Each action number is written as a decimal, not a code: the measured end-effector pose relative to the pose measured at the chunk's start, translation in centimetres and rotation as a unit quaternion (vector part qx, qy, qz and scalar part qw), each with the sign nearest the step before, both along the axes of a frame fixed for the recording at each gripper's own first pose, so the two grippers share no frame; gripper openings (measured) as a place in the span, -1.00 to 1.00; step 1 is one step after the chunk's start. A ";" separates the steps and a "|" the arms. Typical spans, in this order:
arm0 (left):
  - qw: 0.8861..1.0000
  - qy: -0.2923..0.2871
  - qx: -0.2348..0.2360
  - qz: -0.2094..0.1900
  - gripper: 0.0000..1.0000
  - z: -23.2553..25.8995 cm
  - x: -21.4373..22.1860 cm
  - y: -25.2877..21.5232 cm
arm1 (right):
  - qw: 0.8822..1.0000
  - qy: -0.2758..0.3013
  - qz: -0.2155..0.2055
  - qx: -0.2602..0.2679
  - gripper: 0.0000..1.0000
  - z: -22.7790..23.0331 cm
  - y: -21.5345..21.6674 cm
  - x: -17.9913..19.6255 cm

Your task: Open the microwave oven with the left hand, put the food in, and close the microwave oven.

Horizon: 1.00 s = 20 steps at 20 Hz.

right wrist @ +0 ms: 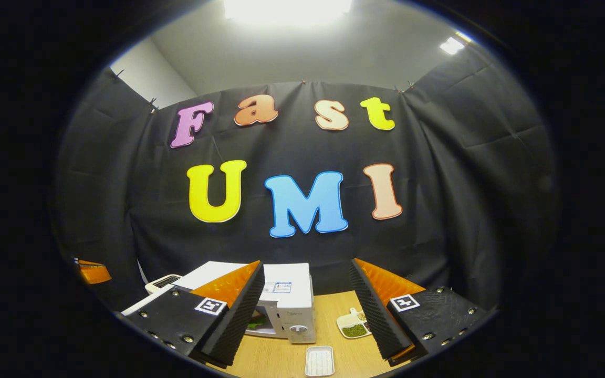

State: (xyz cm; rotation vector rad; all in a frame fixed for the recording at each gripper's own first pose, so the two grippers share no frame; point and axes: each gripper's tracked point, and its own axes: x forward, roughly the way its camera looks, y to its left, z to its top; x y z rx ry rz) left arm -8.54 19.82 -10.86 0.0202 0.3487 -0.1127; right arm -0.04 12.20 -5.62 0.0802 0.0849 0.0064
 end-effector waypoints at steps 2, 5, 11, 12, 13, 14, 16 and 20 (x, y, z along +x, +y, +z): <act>1.000 0.010 -0.002 0.016 -0.87 -0.4 -1.3 2.5 | 1.000 0.001 0.003 -0.001 0.94 0.5 0.3 0.1; 0.999 0.032 -0.002 0.034 -0.87 -1.8 -3.3 5.9 | 1.000 0.001 0.001 -0.005 0.95 -0.1 0.3 0.0; 0.994 0.101 0.012 0.034 -0.82 -6.8 -8.3 9.8 | 1.000 0.003 -0.008 0.003 0.95 -0.4 2.2 -0.4; 0.993 0.114 0.012 0.034 -0.82 -7.8 -9.2 10.3 | 1.000 0.002 -0.010 0.002 0.94 -0.3 2.3 -0.4; 0.991 0.128 0.009 0.035 -0.87 -8.8 -10.0 11.0 | 1.000 0.002 -0.012 0.001 0.94 -0.3 2.5 -0.5; 0.990 0.139 0.001 0.034 -0.82 -9.7 -10.8 11.2 | 1.000 0.002 -0.014 0.000 0.94 -0.3 2.6 -0.7; 0.988 0.154 -0.017 0.026 -0.82 -10.9 -11.9 11.1 | 1.000 0.003 -0.014 -0.003 0.94 -0.4 3.1 -0.9; 0.983 0.180 -0.026 0.004 -0.87 -13.5 -13.0 9.7 | 1.000 0.004 -0.013 -0.005 0.95 -0.2 3.5 -1.3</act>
